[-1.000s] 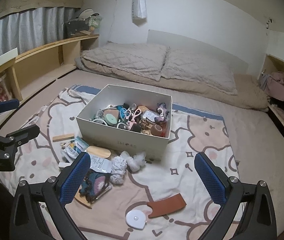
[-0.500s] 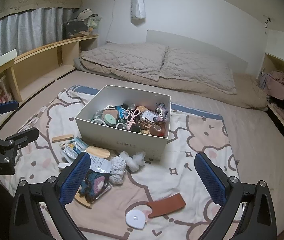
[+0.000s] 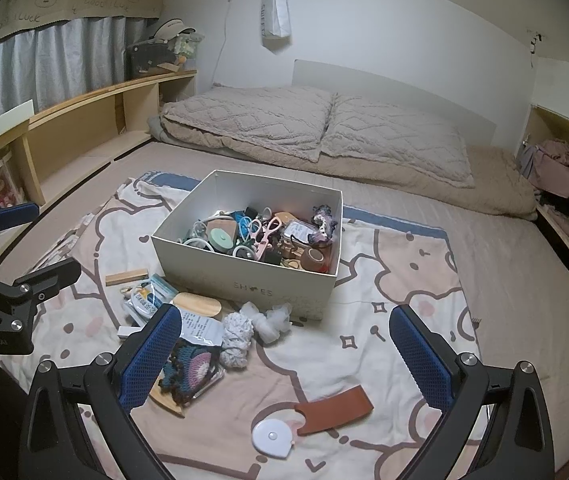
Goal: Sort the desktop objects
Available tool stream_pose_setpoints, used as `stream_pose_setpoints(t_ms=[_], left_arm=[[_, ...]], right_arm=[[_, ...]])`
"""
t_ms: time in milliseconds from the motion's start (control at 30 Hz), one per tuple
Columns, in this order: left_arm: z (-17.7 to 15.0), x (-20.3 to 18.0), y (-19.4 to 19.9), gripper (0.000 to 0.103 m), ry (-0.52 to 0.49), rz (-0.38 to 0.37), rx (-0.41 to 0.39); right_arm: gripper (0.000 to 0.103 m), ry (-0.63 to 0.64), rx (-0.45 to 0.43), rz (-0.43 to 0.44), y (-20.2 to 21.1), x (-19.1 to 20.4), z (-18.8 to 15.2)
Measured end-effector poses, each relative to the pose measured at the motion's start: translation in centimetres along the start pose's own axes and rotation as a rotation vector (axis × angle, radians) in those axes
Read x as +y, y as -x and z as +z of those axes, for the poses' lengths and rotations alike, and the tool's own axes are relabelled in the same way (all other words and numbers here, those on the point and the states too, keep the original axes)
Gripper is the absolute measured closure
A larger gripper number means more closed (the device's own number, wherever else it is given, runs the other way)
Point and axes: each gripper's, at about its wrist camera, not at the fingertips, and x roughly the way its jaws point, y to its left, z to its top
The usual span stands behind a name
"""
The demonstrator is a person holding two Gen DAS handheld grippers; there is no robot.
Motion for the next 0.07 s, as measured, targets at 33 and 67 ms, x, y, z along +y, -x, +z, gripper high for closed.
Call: stream_pose_setpoints(t_ms=[33, 67], left_arm=[[0.00, 0.00, -0.01, 0.001, 0.000, -0.001, 0.000], [0.01, -0.01, -0.05, 0.001, 0.001, -0.004, 0.001]], right_arm=[[0.000, -0.001, 0.000, 0.000, 0.01, 0.02, -0.02], [0.000, -0.001, 0.001, 0.000, -0.01, 0.04, -0.03]])
